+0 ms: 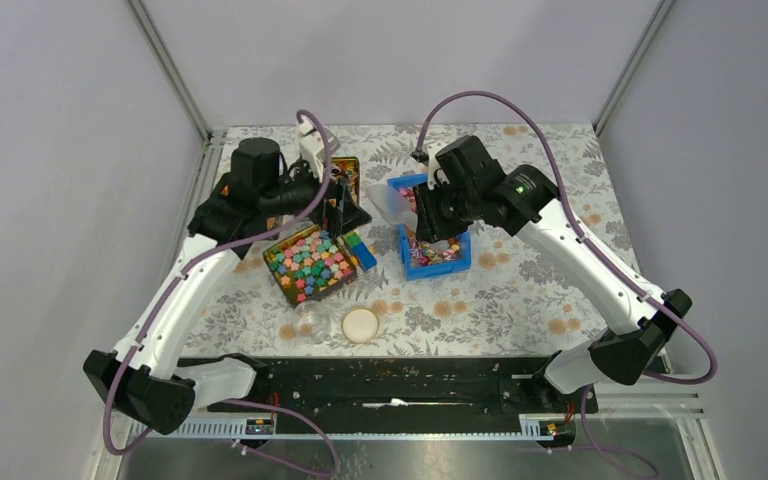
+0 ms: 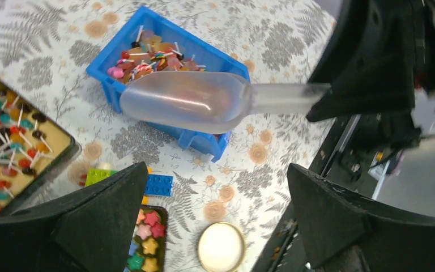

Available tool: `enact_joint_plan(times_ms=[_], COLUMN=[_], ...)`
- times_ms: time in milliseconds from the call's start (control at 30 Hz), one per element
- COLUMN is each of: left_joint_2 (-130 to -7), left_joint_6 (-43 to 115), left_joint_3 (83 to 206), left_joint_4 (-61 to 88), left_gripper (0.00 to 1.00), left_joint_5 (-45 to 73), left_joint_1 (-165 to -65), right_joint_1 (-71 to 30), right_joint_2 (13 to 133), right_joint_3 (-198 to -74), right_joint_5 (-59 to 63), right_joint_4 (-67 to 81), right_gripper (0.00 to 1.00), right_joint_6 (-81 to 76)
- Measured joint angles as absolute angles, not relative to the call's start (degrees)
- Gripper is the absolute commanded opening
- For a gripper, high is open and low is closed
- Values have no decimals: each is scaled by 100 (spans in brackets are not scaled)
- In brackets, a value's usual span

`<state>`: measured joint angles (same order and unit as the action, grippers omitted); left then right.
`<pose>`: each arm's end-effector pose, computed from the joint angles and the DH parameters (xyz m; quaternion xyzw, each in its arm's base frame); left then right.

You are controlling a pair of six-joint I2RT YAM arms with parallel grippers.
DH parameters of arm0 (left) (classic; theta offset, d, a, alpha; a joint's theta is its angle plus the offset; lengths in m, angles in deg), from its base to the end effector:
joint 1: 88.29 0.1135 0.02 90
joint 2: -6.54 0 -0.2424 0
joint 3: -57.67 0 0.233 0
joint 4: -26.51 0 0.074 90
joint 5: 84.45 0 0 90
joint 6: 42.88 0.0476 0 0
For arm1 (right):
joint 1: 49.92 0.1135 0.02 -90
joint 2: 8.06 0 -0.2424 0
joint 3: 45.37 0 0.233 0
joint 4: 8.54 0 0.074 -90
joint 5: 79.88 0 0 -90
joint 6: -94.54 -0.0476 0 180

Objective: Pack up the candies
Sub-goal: Adjust the spatula.

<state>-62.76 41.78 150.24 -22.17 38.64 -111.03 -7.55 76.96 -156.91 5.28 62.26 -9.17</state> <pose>0.2217 -0.1211 0.3834 0.2730 0.7780 -0.3578 0.4385 0.2148 0.2014 0.3742 -0.2438 0.8879 0.2168 0.3243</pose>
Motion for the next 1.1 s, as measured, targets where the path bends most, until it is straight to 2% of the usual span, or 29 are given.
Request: enact_joint_plan(times_ms=[300, 500, 567, 800, 933, 1100], left_joint_2=[-6114, -6241, -6386, -6751, -6635, -6477], left_joint_6=[6589, 7758, 7994, 8451, 8534, 8630], left_joint_3=[14357, 14383, 14420, 14464, 14379, 14224], left_joint_4=[-1765, -1944, -2060, -2410, -2344, -2274], left_gripper=[96, 71, 68, 73, 71, 52], left_joint_5=[4915, 4812, 4688, 4082, 3787, 3649], left_joint_1=[-11761, -12371, -12447, -12504, -12504, -12504], right_joint_1=[-755, -755, -755, -755, -755, -755], right_joint_2=[7696, 7696, 7696, 7696, 7696, 7696], right_joint_3=[-15597, -15597, -15599, -15597, -15595, -15595], right_joint_5=[7, -286, -353, -445, -445, -456], right_joint_4=[6226, 6224, 6224, 6226, 6228, 6228], right_gripper=[0, 0, 0, 0, 0, 0], right_joint_6=[-638, -507, -465, -360, -295, -238])
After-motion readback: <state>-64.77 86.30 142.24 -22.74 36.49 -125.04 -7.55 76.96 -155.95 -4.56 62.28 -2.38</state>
